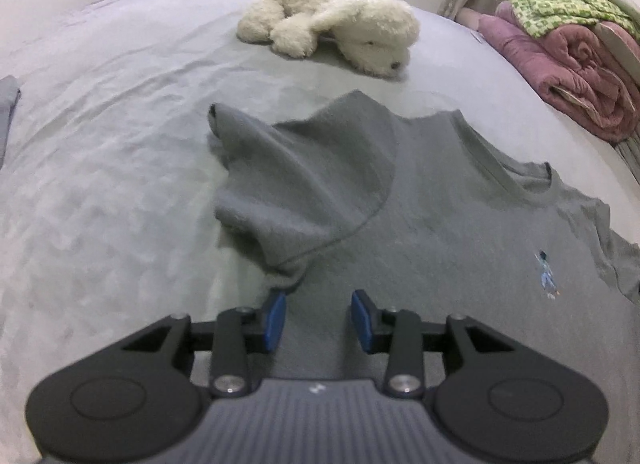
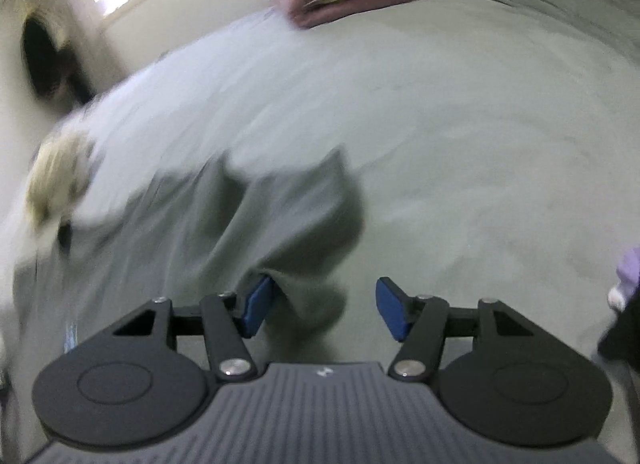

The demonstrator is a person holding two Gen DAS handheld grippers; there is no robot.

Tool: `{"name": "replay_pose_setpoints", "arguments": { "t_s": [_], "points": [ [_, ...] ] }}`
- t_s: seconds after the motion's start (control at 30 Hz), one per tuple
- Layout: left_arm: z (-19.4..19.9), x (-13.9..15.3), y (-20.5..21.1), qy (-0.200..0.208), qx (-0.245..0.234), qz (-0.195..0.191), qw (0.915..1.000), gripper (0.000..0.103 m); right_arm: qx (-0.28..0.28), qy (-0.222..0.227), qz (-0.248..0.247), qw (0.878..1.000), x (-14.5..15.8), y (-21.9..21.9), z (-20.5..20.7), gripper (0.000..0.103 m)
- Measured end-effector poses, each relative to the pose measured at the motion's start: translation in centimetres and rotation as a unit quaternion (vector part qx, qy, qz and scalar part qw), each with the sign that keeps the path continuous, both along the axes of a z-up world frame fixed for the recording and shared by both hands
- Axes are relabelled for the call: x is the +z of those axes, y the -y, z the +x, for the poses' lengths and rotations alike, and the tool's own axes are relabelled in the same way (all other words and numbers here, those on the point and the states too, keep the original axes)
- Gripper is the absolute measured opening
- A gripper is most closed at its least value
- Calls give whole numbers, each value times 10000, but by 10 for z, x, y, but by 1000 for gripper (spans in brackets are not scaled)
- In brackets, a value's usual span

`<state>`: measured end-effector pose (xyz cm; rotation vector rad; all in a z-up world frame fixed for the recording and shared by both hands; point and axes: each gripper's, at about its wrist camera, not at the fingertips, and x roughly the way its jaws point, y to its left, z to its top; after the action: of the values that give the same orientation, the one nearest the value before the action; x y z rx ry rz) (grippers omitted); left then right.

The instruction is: Fold clothes

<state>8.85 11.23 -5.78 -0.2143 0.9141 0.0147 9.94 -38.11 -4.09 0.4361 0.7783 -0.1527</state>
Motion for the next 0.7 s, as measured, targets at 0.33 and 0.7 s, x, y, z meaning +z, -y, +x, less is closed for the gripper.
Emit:
{"name": "replay_pose_setpoints", "arguments": {
  "t_s": [0.33, 0.7],
  "points": [
    [5, -1, 2, 3, -42, 61, 10000, 38, 718, 364, -298, 9963, 12, -26, 42, 59],
    [3, -2, 3, 23, -95, 120, 9999, 38, 3818, 768, -2347, 8906, 15, -160, -26, 57]
  ]
}}
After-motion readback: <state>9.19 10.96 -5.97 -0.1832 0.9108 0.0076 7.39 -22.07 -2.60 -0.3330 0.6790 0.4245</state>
